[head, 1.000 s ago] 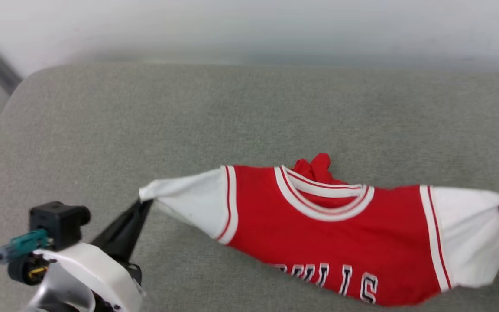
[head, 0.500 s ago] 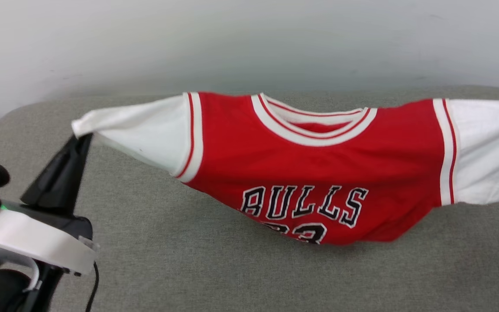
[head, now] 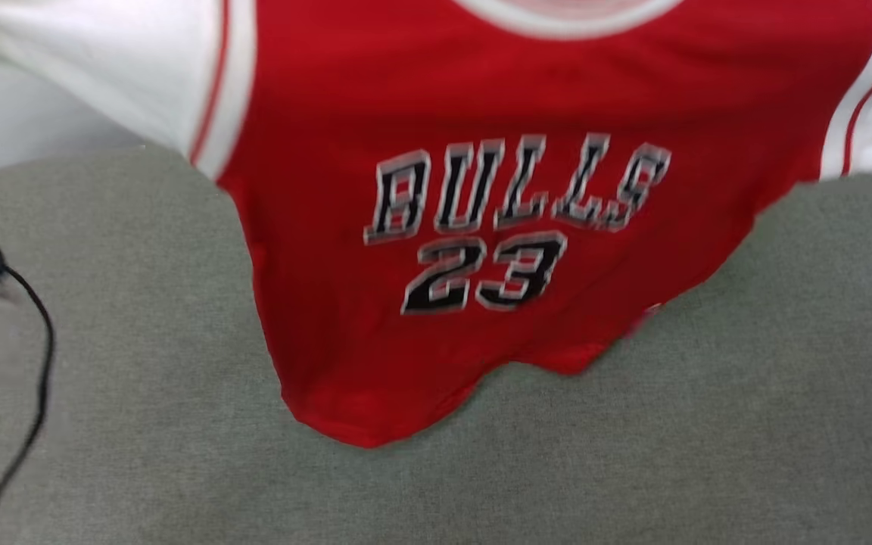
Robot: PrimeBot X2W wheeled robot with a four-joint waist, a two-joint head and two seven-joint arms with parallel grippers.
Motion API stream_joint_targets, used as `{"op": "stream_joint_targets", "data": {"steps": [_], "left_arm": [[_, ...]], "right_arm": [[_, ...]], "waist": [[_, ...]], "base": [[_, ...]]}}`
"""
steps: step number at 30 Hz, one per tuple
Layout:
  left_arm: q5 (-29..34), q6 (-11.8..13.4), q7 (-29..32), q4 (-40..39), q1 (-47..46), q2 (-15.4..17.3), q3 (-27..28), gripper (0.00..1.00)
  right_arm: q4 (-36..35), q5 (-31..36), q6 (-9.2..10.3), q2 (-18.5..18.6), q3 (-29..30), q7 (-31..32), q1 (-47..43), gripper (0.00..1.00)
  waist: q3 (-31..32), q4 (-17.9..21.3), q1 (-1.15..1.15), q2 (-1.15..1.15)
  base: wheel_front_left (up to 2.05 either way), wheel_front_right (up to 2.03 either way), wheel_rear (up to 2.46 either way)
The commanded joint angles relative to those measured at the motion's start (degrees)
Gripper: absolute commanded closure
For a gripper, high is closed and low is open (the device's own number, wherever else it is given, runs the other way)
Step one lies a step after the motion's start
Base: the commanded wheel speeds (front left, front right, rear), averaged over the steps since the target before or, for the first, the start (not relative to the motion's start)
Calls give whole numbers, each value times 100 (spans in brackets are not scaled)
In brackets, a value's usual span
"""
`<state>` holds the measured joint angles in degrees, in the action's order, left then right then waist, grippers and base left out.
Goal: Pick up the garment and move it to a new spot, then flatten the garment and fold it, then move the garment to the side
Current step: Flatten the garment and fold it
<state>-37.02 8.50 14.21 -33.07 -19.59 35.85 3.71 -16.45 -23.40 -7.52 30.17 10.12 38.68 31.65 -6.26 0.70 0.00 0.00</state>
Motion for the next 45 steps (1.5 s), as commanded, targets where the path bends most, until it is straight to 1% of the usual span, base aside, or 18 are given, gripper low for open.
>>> {"op": "stream_joint_targets", "data": {"steps": [1,3,7,12,16,18,26,27,29,32,34,39,42,44,45], "left_arm": [[21,-17,20,104,-270,95,74,100],[57,-88,36,251,-592,236,95,100],[-30,-255,-12,625,-1437,379,46,100],[159,-526,-19,1285,-2703,689,-170,100],[217,-734,44,1847,-3878,751,-454,100],[350,-836,-65,2241,-4480,790,-572,100],[792,-1068,-558,3904,-6429,499,-1046,100],[892,-1124,-850,4531,-7025,298,-1173,100],[937,-1166,-1044,4906,-7366,174,-1247,100],[1093,-1220,-1438,5385,-7709,-27,-1413,100],[1121,-1211,-1739,5671,-7836,-193,-1458,100],[1135,-1293,-2397,6217,-7621,-553,-1620,100],[1092,-1334,-2663,6371,-7294,-747,-1714,100],[1083,-1351,-2728,6403,-7149,-792,-1739,100],[1049,-1362,-2824,6443,-6822,-881,-1758,100]], "right_arm": [[130,8,6,93,-64,-149,243,100],[272,11,6,190,-180,-338,559,100],[603,102,6,364,-410,-725,1242,100],[1081,208,7,474,-686,-1131,2253,100],[1541,279,7,535,-893,-1317,3150,100],[1793,348,7,517,-972,-1447,3597,100],[2933,775,8,420,-1358,-2024,5209,100],[3503,1075,9,241,-1261,-2440,5718,100],[3838,1251,9,95,-1229,-2696,5983,100],[4243,1536,9,-30,-1246,-3072,6258,100],[4489,1679,9,-149,-1206,-3280,6336,100],[4956,1898,8,-348,-1136,-3787,6179,100],[5157,1915,8,-464,-1162,-4021,5912,100],[5196,1901,8,-483,-1165,-4100,5832,100],[5282,1855,8,-523,-1178,-4210,5618,100]], "waist": [[-185,48,0,0],[-326,74,0,0],[-695,85,0,0],[-1247,63,0,0],[-1715,16,0,0],[-1923,-6,0,0],[-2758,-96,0,0],[-3014,-145,0,0],[-3168,-186,0,0],[-3330,-259,0,0],[-3411,-290,0,0],[-3444,-336,0,0],[-3380,-347,0,0],[-3347,-349,0,0],[-3262,-348,0,0]], "base": [[0,0,0],[0,0,0],[0,0,0],[0,0,0],[0,0,0],[0,0,0],[0,0,0],[0,0,0],[0,0,0],[0,0,0],[0,0,0],[0,0,0],[0,0,0],[0,0,0],[0,0,0]]}}
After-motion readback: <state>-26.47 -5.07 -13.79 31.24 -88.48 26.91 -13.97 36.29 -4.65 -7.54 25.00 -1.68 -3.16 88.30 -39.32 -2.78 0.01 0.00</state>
